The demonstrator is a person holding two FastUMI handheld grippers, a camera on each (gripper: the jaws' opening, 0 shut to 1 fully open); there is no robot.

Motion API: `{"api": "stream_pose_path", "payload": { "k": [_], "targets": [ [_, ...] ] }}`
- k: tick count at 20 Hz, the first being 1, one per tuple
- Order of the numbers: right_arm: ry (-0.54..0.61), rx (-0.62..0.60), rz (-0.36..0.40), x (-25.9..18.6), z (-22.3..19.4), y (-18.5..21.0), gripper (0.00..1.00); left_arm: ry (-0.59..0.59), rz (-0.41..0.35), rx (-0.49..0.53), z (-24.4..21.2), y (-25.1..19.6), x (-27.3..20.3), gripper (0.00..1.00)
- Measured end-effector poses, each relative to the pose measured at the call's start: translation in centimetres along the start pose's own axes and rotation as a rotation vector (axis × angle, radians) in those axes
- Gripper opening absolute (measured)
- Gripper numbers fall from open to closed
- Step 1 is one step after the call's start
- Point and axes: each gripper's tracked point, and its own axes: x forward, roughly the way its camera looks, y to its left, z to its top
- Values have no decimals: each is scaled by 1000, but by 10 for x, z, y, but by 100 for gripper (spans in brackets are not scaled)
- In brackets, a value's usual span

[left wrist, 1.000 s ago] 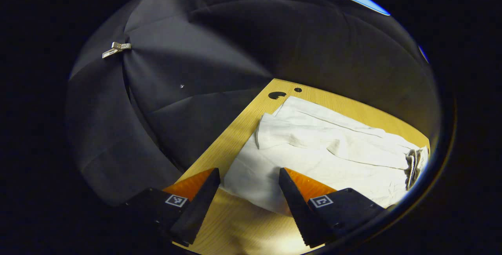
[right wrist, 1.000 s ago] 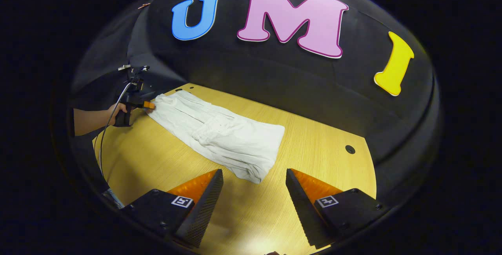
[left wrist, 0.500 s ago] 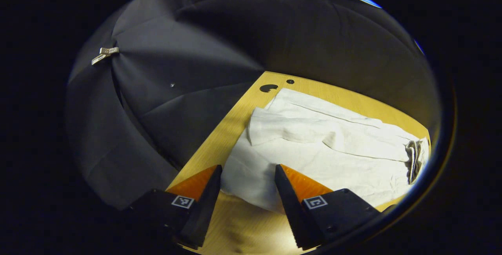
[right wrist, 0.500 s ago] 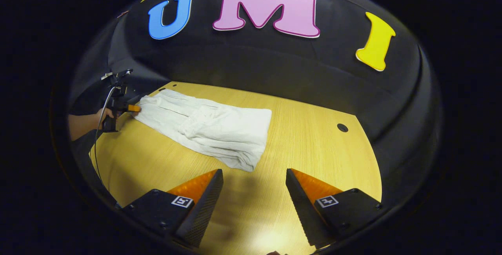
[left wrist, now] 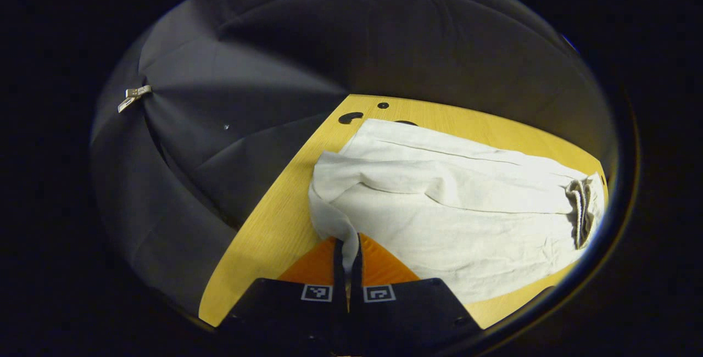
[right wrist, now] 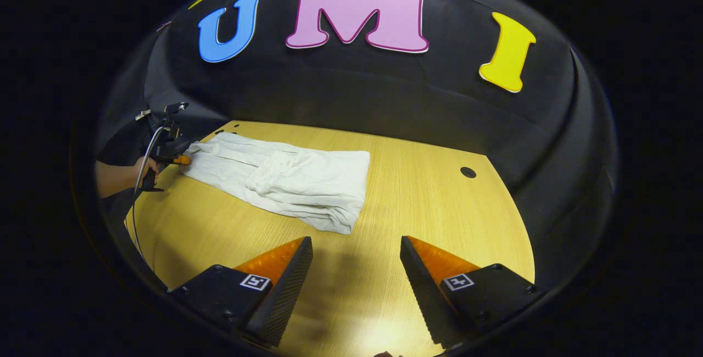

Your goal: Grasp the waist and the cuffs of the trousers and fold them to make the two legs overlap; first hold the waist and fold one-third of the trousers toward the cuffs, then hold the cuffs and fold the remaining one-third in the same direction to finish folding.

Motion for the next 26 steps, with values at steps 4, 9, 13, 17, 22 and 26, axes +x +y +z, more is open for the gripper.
{"api": "stream_pose_path", "payload": {
  "k": [4,9,13,17,22,26],
  "targets": [
    [-1,83,-37,1,-8,-12,98,-11,2,-60,-1,-8,-11,6],
    [7,109,-73,2,-15,-22,98,-85,-49,-87,27,-21,-36,6],
    [9,121,-80,2,-21,-25,98,-119,-70,-74,48,-30,-59,6],
    [-4,146,-65,3,-19,-21,98,-158,-99,-65,73,-56,-86,6],
    [-31,198,-66,8,-11,-24,98,-206,-170,-48,95,-110,-121,6],
    [-56,213,-71,10,-5,-29,99,-224,-251,-61,116,-158,-156,6]
  ]
}}
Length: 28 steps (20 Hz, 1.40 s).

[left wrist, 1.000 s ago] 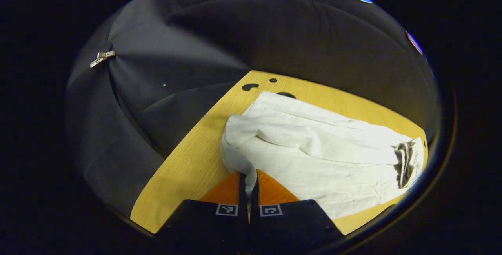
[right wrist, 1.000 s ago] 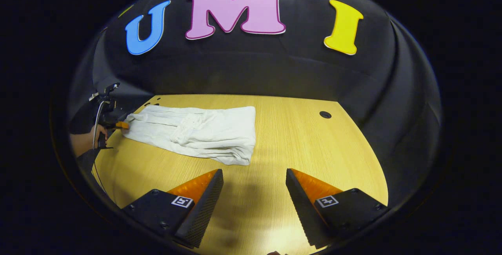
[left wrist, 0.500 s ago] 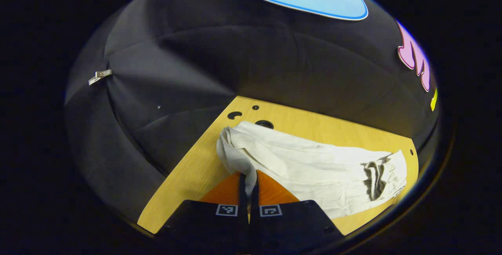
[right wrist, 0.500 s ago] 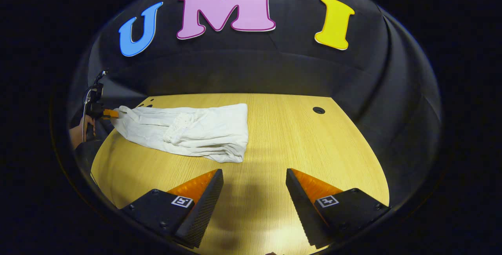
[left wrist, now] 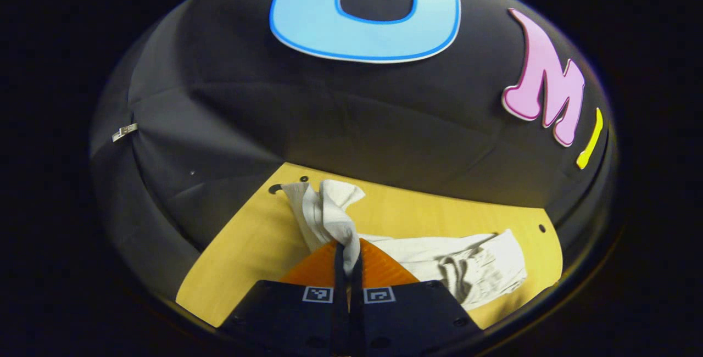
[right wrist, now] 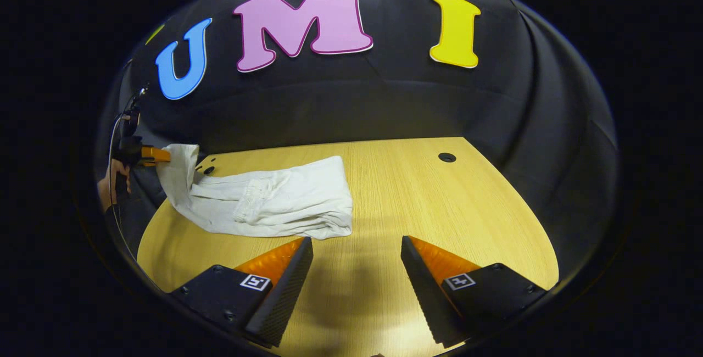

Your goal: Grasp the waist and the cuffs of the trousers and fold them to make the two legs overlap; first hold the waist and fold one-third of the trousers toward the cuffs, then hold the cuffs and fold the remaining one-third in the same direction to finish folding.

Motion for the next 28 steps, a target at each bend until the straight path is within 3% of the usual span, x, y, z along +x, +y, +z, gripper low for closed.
{"api": "stream_pose_path", "payload": {
  "k": [1,2,3,10,15,19,24,28],
  "targets": [
    [-5,4,4,-1,1,-1,99,1,-22,1,2,-14,1,6],
    [-9,11,6,0,2,-2,90,0,-39,10,6,-28,-1,6],
    [-11,21,6,0,3,-4,99,-2,-60,16,9,-42,-2,6],
    [-25,106,-5,-6,5,-29,99,-22,-218,27,31,-154,-23,6],
    [-13,131,-27,-15,-4,-50,98,-1,-324,49,22,-235,-29,6],
    [1,148,-40,-26,-18,-64,98,48,-418,-8,-3,-296,-31,6],
    [4,160,-41,-39,-26,-74,99,121,-459,-58,-39,-341,-25,6],
    [9,169,-41,-43,-32,-78,98,154,-460,22,-68,-364,-21,7]
  ]
}}
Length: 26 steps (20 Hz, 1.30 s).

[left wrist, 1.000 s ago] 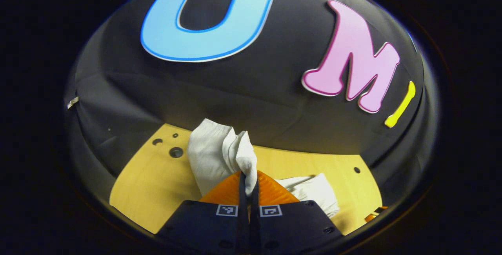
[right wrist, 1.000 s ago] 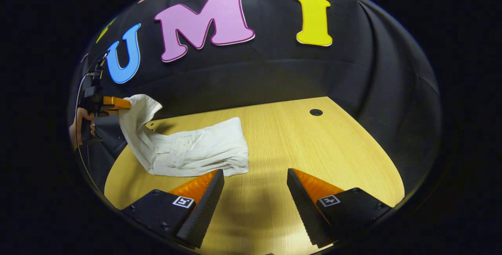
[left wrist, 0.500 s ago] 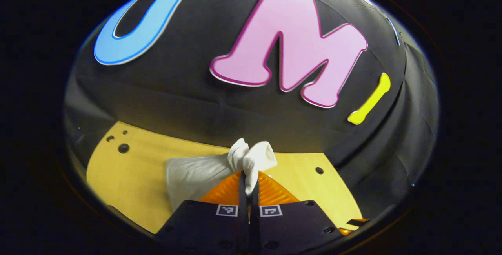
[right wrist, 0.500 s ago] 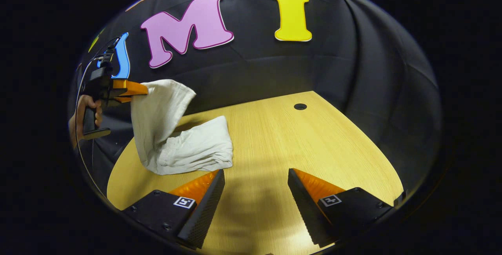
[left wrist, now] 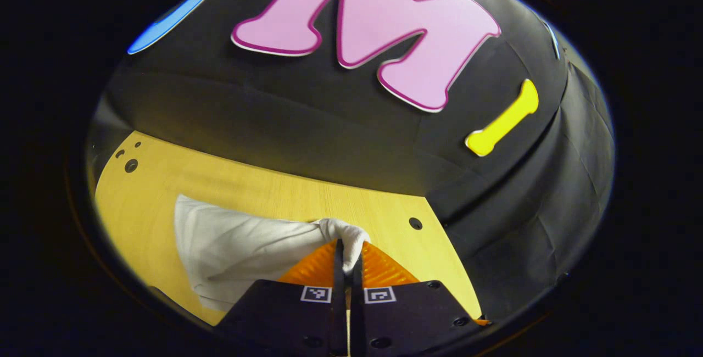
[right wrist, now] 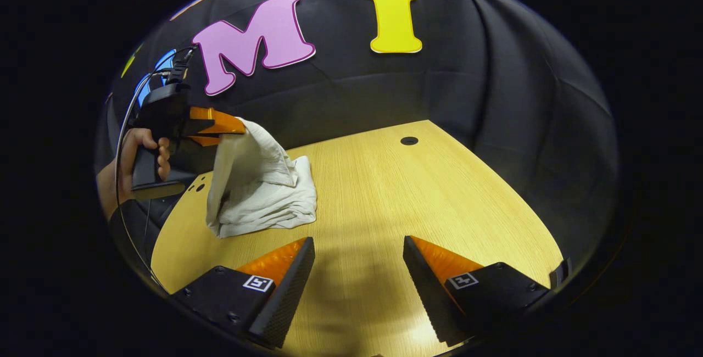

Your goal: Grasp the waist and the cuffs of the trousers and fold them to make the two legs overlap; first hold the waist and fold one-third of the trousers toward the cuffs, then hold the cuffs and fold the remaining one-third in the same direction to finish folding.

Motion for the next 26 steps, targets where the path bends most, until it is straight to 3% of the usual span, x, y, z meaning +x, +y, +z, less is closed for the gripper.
{"api": "stream_pose_path", "payload": {
  "k": [3,5,8,11,13,15,20,26],
  "targets": [
    [6,7,1,-5,-6,-1,98,50,44,126,-22,-3,11,14],
    [6,8,0,-9,-9,-4,99,77,26,149,-37,-14,8,24],
    [12,14,-7,-11,-9,-4,98,103,9,189,-54,-18,3,68],
    [5,28,-5,-10,-9,-3,99,96,7,252,-65,-17,-13,86],
    [-4,12,-9,-13,-11,-5,99,54,34,288,-65,-9,-31,88],
    [-24,6,-6,-18,-6,-3,98,-11,60,300,-60,-3,-54,95],
    [-103,-18,5,-59,12,11,98,-195,147,305,-47,20,-154,98],
    [-193,-82,37,-134,26,40,99,-304,224,199,-74,47,-290,98]
  ]
}}
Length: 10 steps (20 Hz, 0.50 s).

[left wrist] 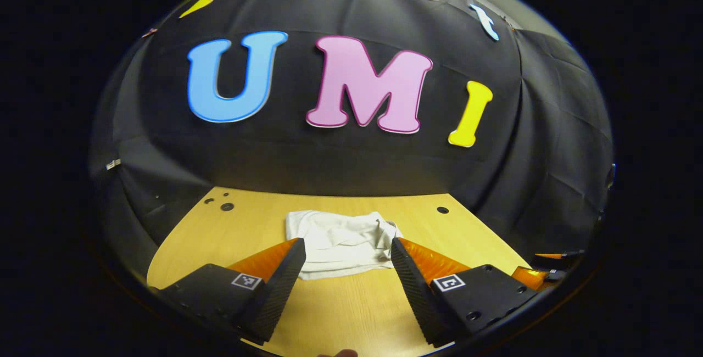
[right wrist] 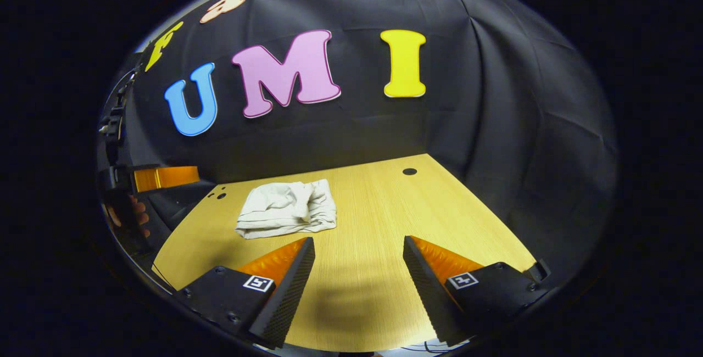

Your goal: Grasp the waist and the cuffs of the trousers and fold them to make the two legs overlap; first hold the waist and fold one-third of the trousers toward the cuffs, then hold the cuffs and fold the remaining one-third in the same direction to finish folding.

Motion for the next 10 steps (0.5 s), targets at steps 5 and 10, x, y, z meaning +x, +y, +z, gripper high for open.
{"api": "stream_pose_path", "payload": {
  "k": [5,10],
  "targets": [
    [-34,-27,83,-64,7,27,99,-66,83,-26,-17,34,-102,97],
    [-99,-85,89,-117,13,31,98,-81,140,-45,-43,47,-181,97]
  ]
}}
